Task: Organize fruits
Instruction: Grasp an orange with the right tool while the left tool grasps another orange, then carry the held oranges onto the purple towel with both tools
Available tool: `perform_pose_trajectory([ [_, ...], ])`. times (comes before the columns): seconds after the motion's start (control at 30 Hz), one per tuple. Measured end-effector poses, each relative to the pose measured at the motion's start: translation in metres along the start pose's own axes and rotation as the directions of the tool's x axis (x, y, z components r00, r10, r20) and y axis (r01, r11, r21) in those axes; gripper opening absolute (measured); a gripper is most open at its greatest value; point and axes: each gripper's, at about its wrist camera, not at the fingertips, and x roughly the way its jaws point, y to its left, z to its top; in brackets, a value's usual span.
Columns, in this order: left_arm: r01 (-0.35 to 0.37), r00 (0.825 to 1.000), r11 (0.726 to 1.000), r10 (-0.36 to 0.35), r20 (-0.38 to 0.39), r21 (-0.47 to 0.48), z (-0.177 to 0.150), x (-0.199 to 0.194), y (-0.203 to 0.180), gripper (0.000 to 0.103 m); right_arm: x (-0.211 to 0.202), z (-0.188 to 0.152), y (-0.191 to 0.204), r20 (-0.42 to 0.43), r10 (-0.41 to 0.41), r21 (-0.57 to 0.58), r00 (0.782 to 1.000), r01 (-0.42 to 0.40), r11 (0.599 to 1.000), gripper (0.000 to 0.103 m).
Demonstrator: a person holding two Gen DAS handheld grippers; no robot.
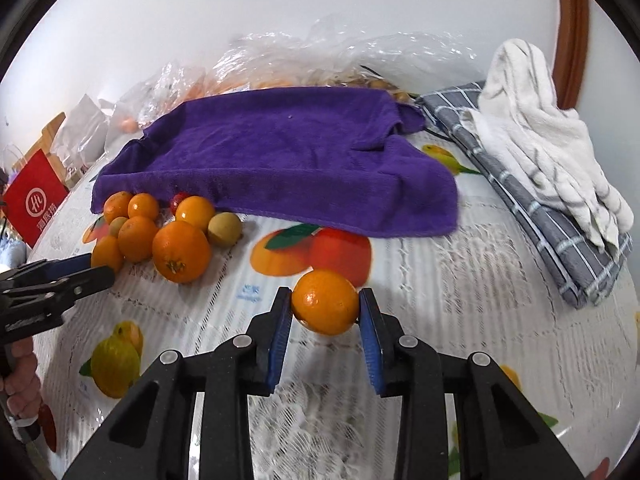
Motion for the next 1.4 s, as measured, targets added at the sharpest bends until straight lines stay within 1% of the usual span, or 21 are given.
perform_pose_trajectory([
  [0.03, 0.009, 1.0, 1.0, -0.009, -0.006, -0.004, 0.001, 0.001, 0.0, 0.032, -0.001, -0.001, -0.001, 0.0, -0.001, 0.002, 1.0, 0.001, 1.0, 0.033],
  [0.07, 0.018, 1.0, 1.0, -0.018, -0.015, -0.008, 0.003, 0.003, 0.0, 0.03, -0.003, -0.002, -0.002, 0.0, -0.001, 0.005, 1.0, 0.001, 1.0, 0.033],
  [0.2, 0.024, 1.0, 1.0, -0.024, -0.015, -0.011, 0.003, -0.004, 0.002, 0.03, -0.007, -0.002, -0.004, 0.003, -0.001, 0.017, 1.0, 0.001, 1.0, 0.033],
  [0.37, -0.007, 1.0, 1.0, 0.008, 0.008, -0.013, 0.007, -0.028, 0.007, 0.03, -0.015, 0.006, -0.001, 0.014, -0.004, 0.018, 1.0, 0.003, 1.0, 0.033],
  [0.5, -0.029, 0.999, 0.999, 0.03, 0.02, -0.033, 0.011, -0.046, 0.01, 0.03, -0.026, 0.014, 0.003, 0.028, 0.007, 0.021, 1.0, -0.007, 1.0, 0.033],
  [0.63, -0.033, 0.999, 0.999, 0.035, 0.037, -0.038, 0.019, -0.061, 0.01, 0.03, -0.035, 0.023, 0.005, 0.038, 0.021, 0.034, 0.999, -0.023, 0.999, 0.033],
  [0.87, -0.015, 0.997, 0.999, 0.019, 0.076, -0.046, 0.038, -0.075, 0.009, 0.03, -0.047, 0.045, 0.01, 0.067, 0.013, 0.031, 0.998, -0.015, 0.999, 0.033],
  [1.1, -0.004, 0.994, 1.0, 0.006, 0.107, -0.026, 0.053, -0.082, 0.005, 0.03, -0.054, 0.063, 0.013, 0.093, -0.002, 0.025, 0.996, -0.001, 1.0, 0.033],
  [1.4, -0.002, 0.993, 1.0, 0.003, 0.115, -0.011, 0.08, -0.075, 0.002, 0.03, -0.042, 0.082, 0.012, 0.091, 0.013, 0.039, 0.996, -0.017, 0.999, 0.033],
])
